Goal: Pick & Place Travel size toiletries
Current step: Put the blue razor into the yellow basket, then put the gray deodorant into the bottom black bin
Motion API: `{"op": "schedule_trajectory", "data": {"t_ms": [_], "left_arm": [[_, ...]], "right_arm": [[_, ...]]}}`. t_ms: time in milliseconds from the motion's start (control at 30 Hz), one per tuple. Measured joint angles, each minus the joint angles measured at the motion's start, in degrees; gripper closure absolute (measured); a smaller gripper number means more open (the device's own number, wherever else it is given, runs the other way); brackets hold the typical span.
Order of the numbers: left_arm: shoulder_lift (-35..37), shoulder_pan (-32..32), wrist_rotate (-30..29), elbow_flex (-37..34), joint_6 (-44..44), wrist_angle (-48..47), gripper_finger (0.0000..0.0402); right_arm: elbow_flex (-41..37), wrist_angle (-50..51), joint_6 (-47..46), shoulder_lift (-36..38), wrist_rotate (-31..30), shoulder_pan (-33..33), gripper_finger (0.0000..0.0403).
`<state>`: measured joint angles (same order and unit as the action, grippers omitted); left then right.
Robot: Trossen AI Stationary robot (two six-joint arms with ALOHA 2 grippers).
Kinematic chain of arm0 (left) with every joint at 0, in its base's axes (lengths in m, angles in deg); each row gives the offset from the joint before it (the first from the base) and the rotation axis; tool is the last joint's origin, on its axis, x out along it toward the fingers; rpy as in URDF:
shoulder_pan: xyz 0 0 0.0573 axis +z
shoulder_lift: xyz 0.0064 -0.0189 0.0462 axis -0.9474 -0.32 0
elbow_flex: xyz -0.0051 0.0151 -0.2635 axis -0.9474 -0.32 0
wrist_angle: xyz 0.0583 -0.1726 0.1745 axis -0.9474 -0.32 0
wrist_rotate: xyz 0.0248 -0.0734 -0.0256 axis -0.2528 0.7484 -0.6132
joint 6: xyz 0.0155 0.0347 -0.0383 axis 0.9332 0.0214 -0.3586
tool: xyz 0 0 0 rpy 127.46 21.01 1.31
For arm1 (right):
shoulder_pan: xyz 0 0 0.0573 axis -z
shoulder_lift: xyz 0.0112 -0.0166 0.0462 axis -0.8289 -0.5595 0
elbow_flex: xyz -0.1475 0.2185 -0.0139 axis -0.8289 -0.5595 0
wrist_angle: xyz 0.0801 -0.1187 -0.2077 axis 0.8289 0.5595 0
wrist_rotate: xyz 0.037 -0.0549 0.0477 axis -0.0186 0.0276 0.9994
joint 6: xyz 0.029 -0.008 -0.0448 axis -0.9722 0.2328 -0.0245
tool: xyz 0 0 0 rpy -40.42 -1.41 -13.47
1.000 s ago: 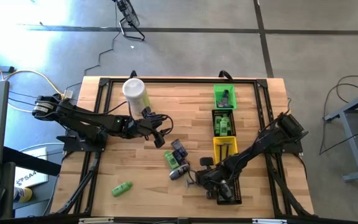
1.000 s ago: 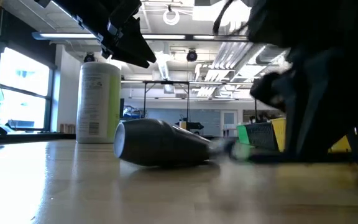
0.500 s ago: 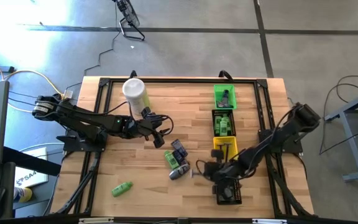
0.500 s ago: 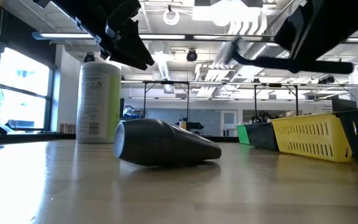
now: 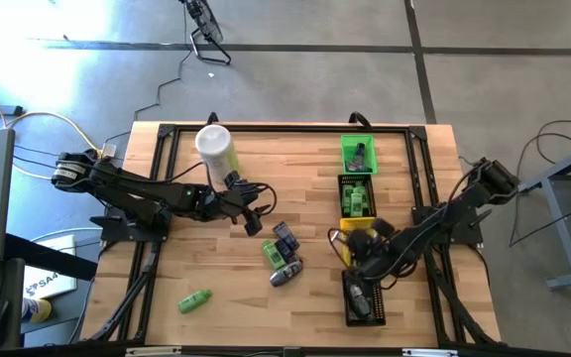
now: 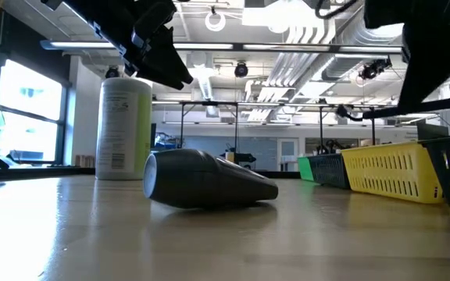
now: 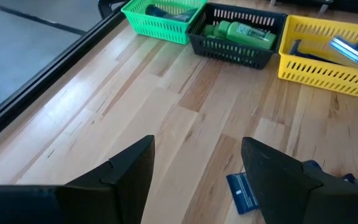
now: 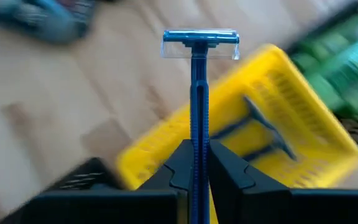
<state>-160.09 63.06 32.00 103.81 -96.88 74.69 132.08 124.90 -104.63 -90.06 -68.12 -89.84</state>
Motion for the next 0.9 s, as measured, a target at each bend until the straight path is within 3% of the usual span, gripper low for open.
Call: {"op": "schedule_trajectory", "data": {"t_ms": [233,533,900], "left_arm": [[0.0,0.0,0.0,0.0,-0.04,0.02,0.0167],[0.0,0.0,0.0,0.0,-0.07,0.01,0.0167],[0.0,0.0,0.0,0.0,-0.07,0.0,0.0167]], "right_arm": [[0.0,7.01,-9.47,-0.28,0.49,1.32,0.0379],[0.02,7.67,-10.97,-0.28,3.71,3.56,0.0373],[0.02,8.86,-10.8,-0.28,1.92,3.66,0.0273]]}}
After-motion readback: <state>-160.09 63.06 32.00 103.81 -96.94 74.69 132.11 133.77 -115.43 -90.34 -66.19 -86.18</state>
